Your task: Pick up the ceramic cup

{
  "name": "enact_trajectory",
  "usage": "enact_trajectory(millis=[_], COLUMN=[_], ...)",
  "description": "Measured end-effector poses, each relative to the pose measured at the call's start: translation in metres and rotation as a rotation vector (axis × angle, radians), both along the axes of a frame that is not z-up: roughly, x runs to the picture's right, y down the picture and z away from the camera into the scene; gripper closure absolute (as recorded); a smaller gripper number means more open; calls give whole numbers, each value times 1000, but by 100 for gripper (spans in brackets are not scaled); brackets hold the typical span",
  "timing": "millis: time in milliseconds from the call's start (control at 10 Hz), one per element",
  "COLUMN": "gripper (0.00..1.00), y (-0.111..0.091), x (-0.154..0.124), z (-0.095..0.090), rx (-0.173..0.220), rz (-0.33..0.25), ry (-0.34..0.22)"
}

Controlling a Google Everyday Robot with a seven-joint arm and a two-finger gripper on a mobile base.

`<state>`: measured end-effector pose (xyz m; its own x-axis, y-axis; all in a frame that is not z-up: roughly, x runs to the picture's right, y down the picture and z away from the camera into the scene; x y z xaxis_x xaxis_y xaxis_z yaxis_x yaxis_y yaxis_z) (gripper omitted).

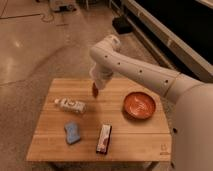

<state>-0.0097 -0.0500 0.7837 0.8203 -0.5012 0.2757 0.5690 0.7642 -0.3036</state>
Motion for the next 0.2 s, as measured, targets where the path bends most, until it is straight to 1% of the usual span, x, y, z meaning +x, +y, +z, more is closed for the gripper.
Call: enact_trajectory(millis=[200], gripper=[100], y=[-6], x=[-1], z=[-3], rx=[7], rz=[-6], ry=[-7])
